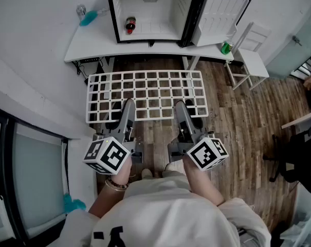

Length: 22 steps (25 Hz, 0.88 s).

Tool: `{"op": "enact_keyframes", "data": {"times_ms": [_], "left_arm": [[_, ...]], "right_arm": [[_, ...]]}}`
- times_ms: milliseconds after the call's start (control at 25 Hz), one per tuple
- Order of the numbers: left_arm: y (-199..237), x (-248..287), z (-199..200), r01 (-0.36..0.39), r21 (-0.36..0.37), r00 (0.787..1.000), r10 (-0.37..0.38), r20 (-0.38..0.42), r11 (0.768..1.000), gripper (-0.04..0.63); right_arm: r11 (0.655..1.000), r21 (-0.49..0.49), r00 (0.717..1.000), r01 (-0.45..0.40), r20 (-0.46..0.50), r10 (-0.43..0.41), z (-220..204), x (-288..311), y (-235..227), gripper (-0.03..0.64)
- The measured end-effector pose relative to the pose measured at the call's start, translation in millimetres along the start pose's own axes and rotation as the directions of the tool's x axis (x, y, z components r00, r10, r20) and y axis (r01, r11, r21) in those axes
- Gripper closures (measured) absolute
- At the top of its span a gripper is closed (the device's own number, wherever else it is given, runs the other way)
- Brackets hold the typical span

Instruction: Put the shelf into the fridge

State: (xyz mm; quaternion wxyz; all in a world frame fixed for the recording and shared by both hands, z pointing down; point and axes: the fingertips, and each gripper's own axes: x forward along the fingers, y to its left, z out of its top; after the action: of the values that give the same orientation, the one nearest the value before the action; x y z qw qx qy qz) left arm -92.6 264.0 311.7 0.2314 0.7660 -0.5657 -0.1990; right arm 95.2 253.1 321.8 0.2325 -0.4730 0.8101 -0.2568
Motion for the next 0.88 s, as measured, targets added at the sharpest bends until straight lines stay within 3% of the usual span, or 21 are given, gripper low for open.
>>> {"op": "enact_keyframes", "data": {"times_ms": [880], "left_arm": [[18, -8, 7, 0.029, -0.037, 0.999, -0.03, -0.014, 0.999, 0.428]], "right_arm": [[1.0, -0.021, 1.0, 0.022, 0.017, -0.022, -10, 2, 19, 0.423]]}}
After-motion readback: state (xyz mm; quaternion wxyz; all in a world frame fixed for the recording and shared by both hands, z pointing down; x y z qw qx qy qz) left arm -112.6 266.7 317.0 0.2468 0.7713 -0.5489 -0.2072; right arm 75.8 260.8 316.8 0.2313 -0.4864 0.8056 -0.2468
